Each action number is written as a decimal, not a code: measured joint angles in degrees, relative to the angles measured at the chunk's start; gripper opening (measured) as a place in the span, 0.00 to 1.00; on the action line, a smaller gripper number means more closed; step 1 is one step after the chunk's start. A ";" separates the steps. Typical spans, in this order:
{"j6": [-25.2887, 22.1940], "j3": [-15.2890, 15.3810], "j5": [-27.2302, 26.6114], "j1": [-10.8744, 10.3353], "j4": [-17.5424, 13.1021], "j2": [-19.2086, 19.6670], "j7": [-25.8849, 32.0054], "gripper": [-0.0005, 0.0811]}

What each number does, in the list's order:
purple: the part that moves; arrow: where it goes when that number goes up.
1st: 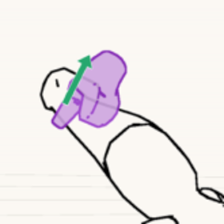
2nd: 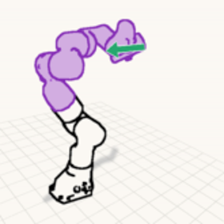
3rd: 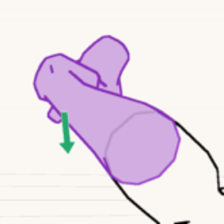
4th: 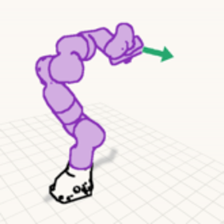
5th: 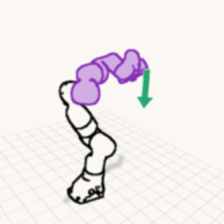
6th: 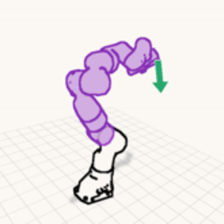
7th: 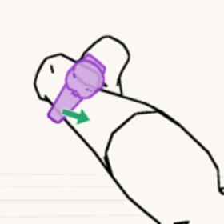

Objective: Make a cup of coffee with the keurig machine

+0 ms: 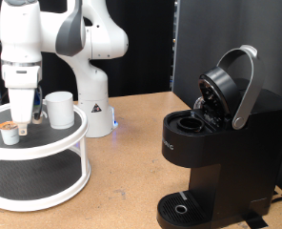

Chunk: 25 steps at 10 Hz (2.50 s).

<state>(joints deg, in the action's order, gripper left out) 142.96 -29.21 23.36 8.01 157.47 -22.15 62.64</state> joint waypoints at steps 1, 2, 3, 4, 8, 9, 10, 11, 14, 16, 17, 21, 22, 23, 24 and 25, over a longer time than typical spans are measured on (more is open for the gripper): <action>-0.40 -0.07 -0.07 0.00 -0.41 -0.02 0.04 0.91; -0.94 -0.17 -0.09 0.00 -0.88 -0.04 0.26 0.98; -1.27 -0.35 -0.09 0.00 -1.25 -0.06 0.67 0.98; -1.29 -0.63 -0.09 0.03 -1.46 -0.06 1.19 0.99; -0.51 -2.04 0.56 0.39 -1.61 -0.01 2.56 1.00; 0.33 -2.25 1.19 0.71 -1.43 0.07 2.55 1.00; 1.37 -2.29 1.87 1.20 -1.16 0.26 2.41 1.00; 2.43 -2.30 2.45 1.71 -0.90 0.71 2.31 1.00; 4.74 -2.29 3.38 2.50 -0.62 2.67 1.63 1.00; 4.92 -2.28 2.38 2.31 -0.62 3.43 0.93 1.00; 4.85 -2.28 1.01 1.94 -0.63 3.50 0.99 1.00; 0.66 -2.27 -3.18 0.70 -1.83 2.77 3.52 1.00; 0.08 -2.27 -3.19 0.70 -1.92 2.38 3.85 1.00; -0.46 -2.28 -3.19 0.70 -1.96 2.03 4.09 1.00; -0.70 -2.27 -3.15 0.72 -1.98 1.85 4.15 1.00; -0.72 -2.26 -3.04 0.73 -1.98 1.82 4.15 1.00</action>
<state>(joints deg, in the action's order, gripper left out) 142.25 -31.47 20.32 8.74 155.50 -20.33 66.80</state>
